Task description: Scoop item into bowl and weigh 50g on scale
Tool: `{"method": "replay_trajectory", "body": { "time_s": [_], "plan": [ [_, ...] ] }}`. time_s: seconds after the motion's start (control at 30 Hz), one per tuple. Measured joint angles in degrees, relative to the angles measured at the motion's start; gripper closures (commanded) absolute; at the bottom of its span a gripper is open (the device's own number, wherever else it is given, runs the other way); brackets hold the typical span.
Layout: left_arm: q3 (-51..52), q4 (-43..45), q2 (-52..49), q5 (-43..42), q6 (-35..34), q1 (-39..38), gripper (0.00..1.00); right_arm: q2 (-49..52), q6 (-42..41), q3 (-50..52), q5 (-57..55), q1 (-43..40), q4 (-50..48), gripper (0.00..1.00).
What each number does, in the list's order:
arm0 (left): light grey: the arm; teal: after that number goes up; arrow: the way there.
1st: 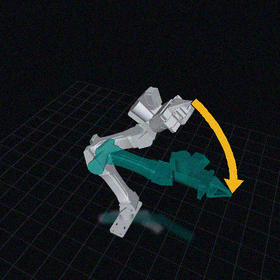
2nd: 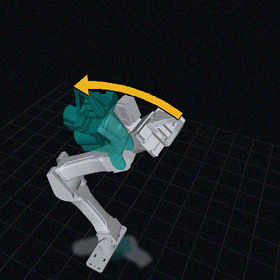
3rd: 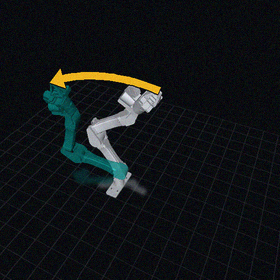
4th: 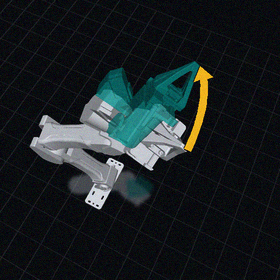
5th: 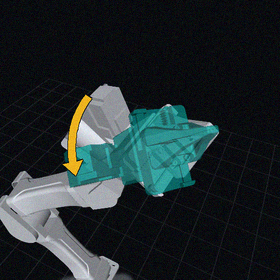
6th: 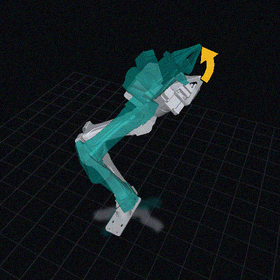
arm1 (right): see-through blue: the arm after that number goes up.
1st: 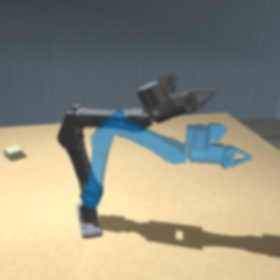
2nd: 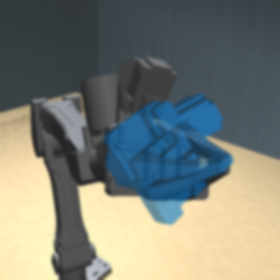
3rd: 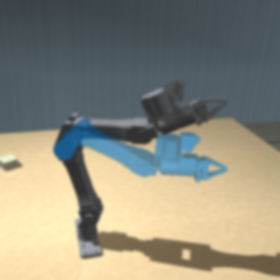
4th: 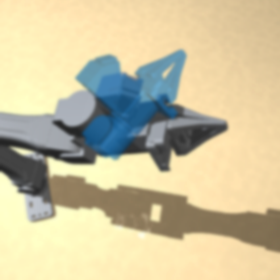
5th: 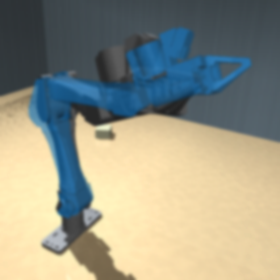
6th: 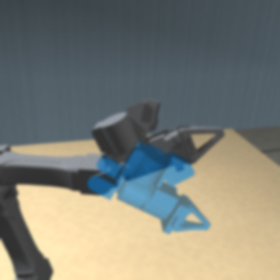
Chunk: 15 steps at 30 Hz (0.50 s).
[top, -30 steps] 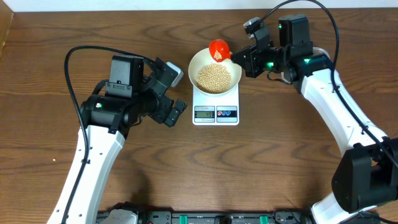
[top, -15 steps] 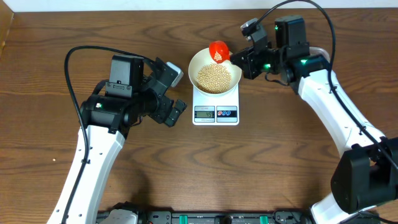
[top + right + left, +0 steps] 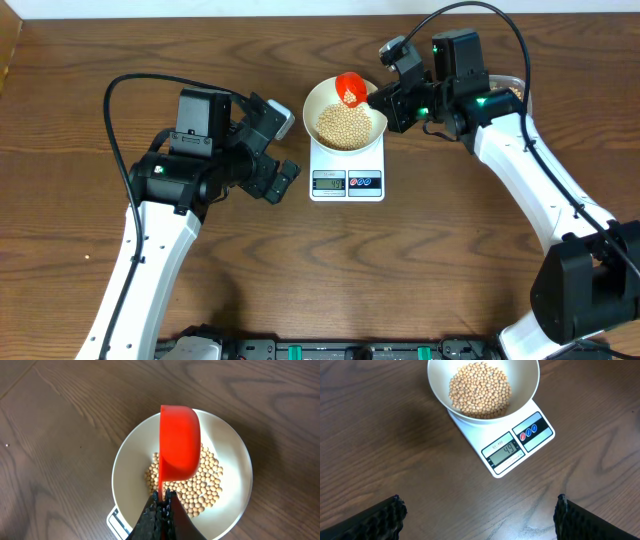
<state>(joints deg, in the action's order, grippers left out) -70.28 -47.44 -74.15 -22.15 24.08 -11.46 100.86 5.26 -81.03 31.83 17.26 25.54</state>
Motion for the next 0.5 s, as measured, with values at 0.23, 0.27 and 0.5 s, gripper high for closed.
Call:
{"method": "replay_trajectory", "body": {
  "time_s": [0.23,0.27,0.5],
  "plan": [
    [0.0,0.0,0.0,0.0,0.0,0.0,0.04,0.0,1.3,0.0,-1.8,0.3,0.0,0.99],
    [0.0,0.0,0.0,0.0,0.0,0.0,0.04,0.0,1.7,0.0,-2.8,0.5,0.0,0.99],
    [0.0,0.0,0.0,0.0,0.0,0.0,0.04,0.0,2.8,0.0,-5.7,1.7,0.0,0.99]
  ]
}}
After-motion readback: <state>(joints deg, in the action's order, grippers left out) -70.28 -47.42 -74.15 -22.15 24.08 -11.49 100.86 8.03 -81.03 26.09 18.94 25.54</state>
